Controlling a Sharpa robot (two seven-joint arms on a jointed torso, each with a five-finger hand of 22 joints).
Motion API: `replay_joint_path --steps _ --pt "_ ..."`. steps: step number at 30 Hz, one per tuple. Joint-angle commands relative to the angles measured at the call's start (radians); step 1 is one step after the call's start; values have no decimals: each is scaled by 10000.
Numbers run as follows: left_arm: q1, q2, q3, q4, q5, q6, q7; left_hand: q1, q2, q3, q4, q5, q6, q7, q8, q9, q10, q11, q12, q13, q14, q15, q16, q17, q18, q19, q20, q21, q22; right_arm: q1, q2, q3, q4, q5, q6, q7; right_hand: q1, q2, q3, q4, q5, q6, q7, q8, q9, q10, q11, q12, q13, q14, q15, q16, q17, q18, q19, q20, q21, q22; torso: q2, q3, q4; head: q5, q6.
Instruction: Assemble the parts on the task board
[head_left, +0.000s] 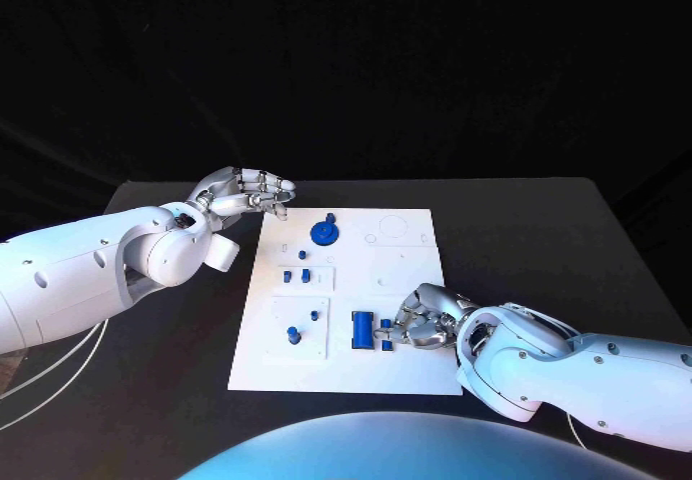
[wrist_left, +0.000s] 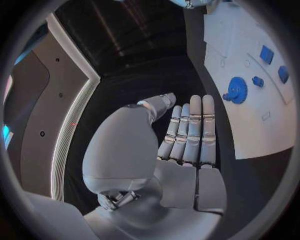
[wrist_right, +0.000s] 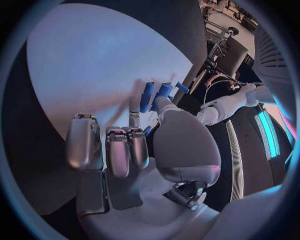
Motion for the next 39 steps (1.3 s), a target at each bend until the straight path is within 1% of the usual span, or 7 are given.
replay_joint_path --steps 1,11,20,27,29,34,39 --pt "11 13 8 16 -23 151 48 0 58 3 -19 -7 32 258 64 -9 74 11 -52 -10 68 -27 -61 -9 99 -66 -12 68 9 -9 -55 -2 40 -293 30 71 57 117 -88 -14 32 -20 71 -30 -19 952 -80 -61 2459 1043 -52 55 2631 -131 41 -30 -39 1784 -5 6 2 1 2" --pt "11 10 8 1 -25 150 58 0 58 3 -19 -7 32 258 64 -9 74 11 -52 -10 68 -27 -61 -9 99 -66 -12 68 9 59 -576 1 307 -716 -1145 1317 893 44 -932 -11 51 -115 116 -86 -102 879 -40 -239 2352 1043 -22 55 2631 -122 17 -6 -100 1770 -1 4 -11 10 2" --pt "10 25 8 -11 -48 162 60 0 58 3 -19 -7 32 258 64 -9 74 11 -52 -10 68 -27 -61 -9 99 -66 -12 68 9 75 -847 -3 315 -837 -1515 3101 3784 286 -629 -523 97 -971 541 -886 -537 681 302 -640 2112 1025 245 18 2552 -62 -133 204 -504 1677 3 7 -8 -29 2" --pt "9 32 8 -19 -63 173 58 0 58 3 -19 -7 32 258 64 -9 74 11 -52 -10 68 -27 -61 -9 99 -66 -12 68 9 -54 -815 -8 166 -1143 -1251 3492 4887 230 770 -822 123 -838 773 -1625 -1059 659 504 -634 2118 1031 416 31 2579 -67 -132 362 -449 1698 9 11 5 -34 2" --pt "9 29 8 -17 -65 174 57 -1 65 10 -22 -4 32 255 67 -20 76 8 -55 -9 69 -29 -67 -10 103 -73 -11 69 14 -84 -801 -8 125 -1155 -1157 3483 5009 114 1665 -1012 123 -690 865 -1836 -1246 656 535 -625 2123 1032 460 34 2585 -70 -130 382 -402 1711 9 8 11 -40 2" --pt "9 21 8 -10 -68 171 51 -1 65 10 -22 -4 32 255 67 -20 76 8 -55 -9 69 -29 -67 -10 103 -73 -11 69 14 -131 -739 -9 73 -1135 -801 3407 3914 -683 4169 -1853 76 -382 892 -2199 -1544 625 600 -682 2077 1030 499 30 2578 -63 -178 451 -362 1700 14 8 16 -68 2" --pt "9 16 8 -4 -75 174 46 -1 65 10 -22 -4 32 255 67 -20 76 8 -55 -9 69 -29 -67 -10 103 -73 -11 69 14 -174 -659 -8 29 -1121 -498 3292 3511 -694 4673 -2214 62 -296 882 -2207 -1546 623 588 -690 2067 1033 501 36 2590 -59 -188 448 -349 1697 6 7 5 -39 2"
